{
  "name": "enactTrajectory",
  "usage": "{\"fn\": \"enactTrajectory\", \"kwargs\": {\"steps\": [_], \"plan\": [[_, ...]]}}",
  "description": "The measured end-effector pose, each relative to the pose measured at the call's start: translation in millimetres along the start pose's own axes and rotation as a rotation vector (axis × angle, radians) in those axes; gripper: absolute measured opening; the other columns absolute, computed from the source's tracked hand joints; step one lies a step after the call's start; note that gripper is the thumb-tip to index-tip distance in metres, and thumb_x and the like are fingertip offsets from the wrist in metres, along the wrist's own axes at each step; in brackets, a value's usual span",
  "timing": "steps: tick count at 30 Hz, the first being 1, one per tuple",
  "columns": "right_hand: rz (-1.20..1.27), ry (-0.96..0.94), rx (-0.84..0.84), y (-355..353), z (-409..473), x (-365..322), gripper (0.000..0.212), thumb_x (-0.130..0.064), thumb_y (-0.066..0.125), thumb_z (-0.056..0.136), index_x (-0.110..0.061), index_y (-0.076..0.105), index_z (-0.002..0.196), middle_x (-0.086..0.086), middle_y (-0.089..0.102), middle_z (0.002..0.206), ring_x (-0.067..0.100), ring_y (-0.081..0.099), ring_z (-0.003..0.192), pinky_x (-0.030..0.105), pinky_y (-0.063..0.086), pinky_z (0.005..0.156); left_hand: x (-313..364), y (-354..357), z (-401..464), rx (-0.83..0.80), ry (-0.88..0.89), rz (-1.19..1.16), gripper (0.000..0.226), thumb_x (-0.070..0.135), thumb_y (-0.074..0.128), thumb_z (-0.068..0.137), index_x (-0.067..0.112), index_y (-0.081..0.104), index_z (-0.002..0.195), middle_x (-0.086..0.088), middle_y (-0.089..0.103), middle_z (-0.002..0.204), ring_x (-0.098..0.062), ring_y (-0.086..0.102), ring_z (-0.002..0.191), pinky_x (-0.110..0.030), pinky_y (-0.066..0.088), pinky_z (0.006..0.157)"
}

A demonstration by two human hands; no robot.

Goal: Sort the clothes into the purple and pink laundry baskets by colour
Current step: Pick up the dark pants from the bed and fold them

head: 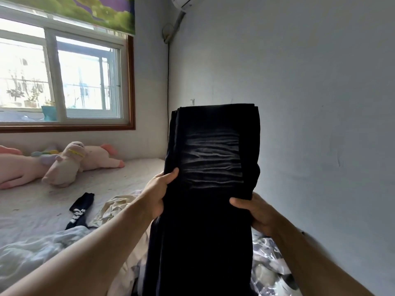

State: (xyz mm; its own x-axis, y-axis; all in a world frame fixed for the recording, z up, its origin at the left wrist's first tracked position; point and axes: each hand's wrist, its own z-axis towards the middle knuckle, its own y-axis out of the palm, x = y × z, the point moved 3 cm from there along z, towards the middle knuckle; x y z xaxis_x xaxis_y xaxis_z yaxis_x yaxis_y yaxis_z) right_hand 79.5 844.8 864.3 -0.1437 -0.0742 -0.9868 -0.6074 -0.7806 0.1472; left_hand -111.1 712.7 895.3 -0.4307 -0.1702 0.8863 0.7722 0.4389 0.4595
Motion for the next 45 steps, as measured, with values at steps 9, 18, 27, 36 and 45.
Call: {"fn": "enactTrajectory", "kwargs": {"steps": [9,18,27,36,45], "plan": [[0.166,-0.085,0.292,16.5,7.9,-10.2,0.019,-0.006,0.066,0.080,0.001,0.067,0.098,0.018,0.070,0.092,0.026,0.069,0.074,0.034,0.057,0.073,12.6,-4.2,-0.9,-0.002,0.128,0.281,0.042,0.037,0.068,0.079,0.009,0.065,0.110,-0.008,0.073,0.097,-0.018,0.070,0.078,-0.025,0.056,0.064],[-0.033,0.049,0.062,20.6,-8.2,-23.5,0.040,-0.002,0.070,0.080,0.002,0.058,0.118,0.022,0.066,0.113,0.032,0.067,0.094,0.036,0.055,0.085,-2.5,-18.3,10.1,0.165,0.157,0.501,0.029,0.009,0.067,0.086,0.012,0.059,0.115,-0.011,0.068,0.105,-0.027,0.066,0.093,-0.038,0.054,0.085],[-0.247,-0.055,0.334,22.7,-6.0,-22.5,0.064,-0.002,0.068,0.084,-0.025,0.030,0.130,0.023,0.059,0.102,0.036,0.066,0.081,0.046,0.058,0.077,7.0,-39.4,18.1,0.568,0.035,0.749,0.074,0.042,0.070,0.082,0.007,0.028,0.133,-0.019,0.054,0.117,-0.031,0.057,0.100,-0.040,0.050,0.088],[-0.535,-0.028,-0.050,23.0,-13.0,-29.9,0.101,-0.005,0.082,0.053,-0.032,0.035,0.138,0.002,0.052,0.129,0.020,0.059,0.115,0.037,0.048,0.101,21.4,-21.0,-10.2,0.008,0.164,0.953,0.058,0.003,0.084,0.063,0.022,0.064,0.114,-0.001,0.061,0.104,-0.017,0.060,0.091,-0.027,0.051,0.080],[-1.294,-0.127,0.330,34.8,-10.0,-32.1,0.064,-0.019,0.074,0.065,-0.029,0.051,0.124,0.004,0.045,0.104,0.025,0.054,0.095,0.023,0.043,0.082,29.4,-11.6,-3.2,0.054,-0.017,0.721,0.025,-0.011,0.067,0.077,0.013,0.070,0.084,-0.009,0.067,0.077,-0.014,0.062,0.057,-0.019,0.054,0.058]]}}
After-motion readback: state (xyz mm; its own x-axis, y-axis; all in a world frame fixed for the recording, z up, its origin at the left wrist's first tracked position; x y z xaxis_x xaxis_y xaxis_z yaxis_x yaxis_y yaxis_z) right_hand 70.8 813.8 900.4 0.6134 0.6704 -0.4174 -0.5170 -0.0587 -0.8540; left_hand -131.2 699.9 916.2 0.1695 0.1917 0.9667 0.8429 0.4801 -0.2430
